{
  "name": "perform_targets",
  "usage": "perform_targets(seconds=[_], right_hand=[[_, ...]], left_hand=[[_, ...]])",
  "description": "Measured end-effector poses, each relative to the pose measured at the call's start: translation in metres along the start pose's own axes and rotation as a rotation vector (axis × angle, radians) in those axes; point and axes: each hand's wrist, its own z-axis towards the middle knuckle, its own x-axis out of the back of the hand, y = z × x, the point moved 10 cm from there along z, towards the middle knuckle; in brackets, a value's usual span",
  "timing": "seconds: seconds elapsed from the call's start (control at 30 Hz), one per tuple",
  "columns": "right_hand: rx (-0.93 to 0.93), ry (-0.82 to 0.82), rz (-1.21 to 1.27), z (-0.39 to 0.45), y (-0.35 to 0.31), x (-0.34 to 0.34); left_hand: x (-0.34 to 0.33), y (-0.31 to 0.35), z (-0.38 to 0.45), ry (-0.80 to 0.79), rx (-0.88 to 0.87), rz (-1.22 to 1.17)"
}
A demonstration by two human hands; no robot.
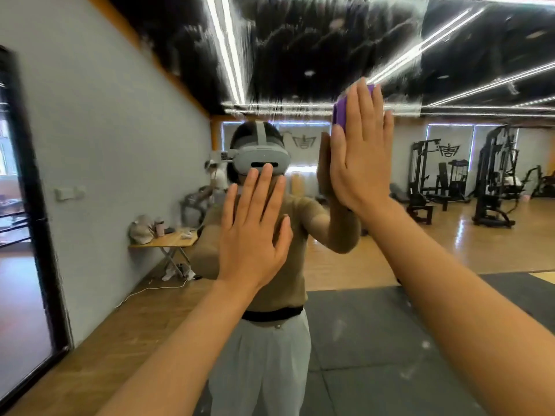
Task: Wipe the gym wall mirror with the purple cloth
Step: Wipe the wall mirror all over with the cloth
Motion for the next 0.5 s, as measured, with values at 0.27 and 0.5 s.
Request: perform_targets(seconds=[0.27,0.5], right_hand=[[0.191,-0.202,-0.151,-0.203,-0.007,-0.026],[0.173,-0.181,-0.168,-0.168,-0.011,-0.024]], left_hand=[[0.003,-0.006,-0.013,0.042,-0.037,0.021],[0.007,-0.008,-0.012,0.043,-0.07,0.003]])
